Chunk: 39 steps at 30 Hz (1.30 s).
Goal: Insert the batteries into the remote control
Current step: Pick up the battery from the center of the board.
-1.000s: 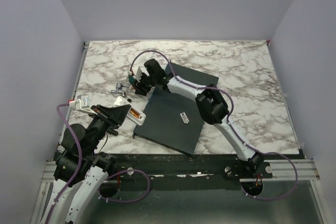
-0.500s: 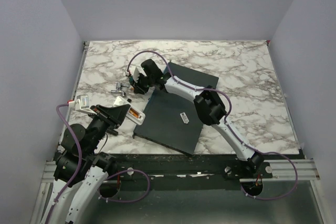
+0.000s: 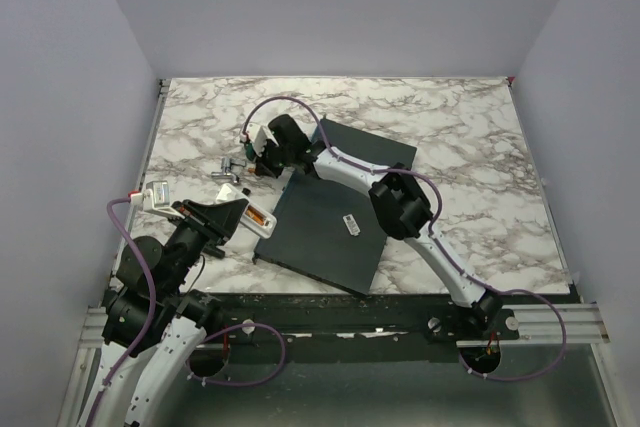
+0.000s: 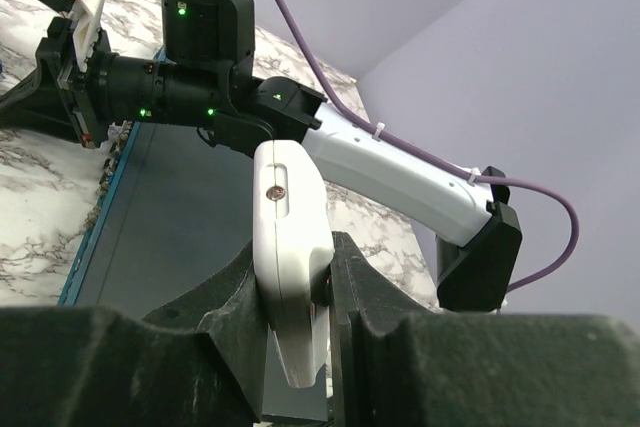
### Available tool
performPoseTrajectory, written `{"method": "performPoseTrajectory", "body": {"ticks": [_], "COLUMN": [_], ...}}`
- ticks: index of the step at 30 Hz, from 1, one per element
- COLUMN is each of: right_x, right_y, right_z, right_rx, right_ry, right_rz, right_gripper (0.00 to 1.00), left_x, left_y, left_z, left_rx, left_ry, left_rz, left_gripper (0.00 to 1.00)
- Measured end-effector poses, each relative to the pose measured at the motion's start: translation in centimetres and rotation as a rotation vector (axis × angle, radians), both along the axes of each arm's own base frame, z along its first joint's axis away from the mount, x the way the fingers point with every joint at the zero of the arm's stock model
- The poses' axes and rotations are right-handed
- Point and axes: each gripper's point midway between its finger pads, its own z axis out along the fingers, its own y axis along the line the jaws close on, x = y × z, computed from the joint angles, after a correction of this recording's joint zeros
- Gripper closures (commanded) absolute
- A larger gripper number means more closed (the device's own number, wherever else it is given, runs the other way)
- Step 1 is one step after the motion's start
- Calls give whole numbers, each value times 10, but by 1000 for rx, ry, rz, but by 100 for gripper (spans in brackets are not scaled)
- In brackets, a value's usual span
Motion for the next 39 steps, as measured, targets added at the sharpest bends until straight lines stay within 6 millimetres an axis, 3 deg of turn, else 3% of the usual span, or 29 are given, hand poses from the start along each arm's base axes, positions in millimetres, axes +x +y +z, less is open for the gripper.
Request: {"method": "performPoseTrajectory", "body": {"ticks": [5,8,13,17,21,24,27,33,36,39], "right_x": [-3,-8,-21,-44,-87,-130,-171,-249,-279,-297], "right_y": [-5,-7,-20,-55,-106,-144,-172,-214,-227,-232], "right_z": [6,23,88,143,179,202,238,332,353,359], "right_rx": [31,64,167,257,323,367,436,615,633,620], "right_ry": [33,52,29,-3,-34,-60,-106,-236,-245,-219], "right_rz": [-49,-67,-94,-141,-163,-121,-51,143,242,307], "right_gripper": [99,99,99,99,99,99,99,99,99,99], "left_x": [0,0,0,0,0,3,8,13,11,7], "left_y": [0,0,0,0,-2,-7,-15,-30,-39,-49], "left_z": [0,0,0,1,4,7,8,9,16,26], "left_rx": [0,0,0,-2,-4,-8,-7,-4,-2,-7], "left_ry": [0,0,0,-3,-10,-19,-19,-31,-65,-114], "left_rz": [0,0,0,0,-9,-31,-60,-134,-188,-253], "left_gripper": [100,100,100,100,100,100,100,100,100,100]}}
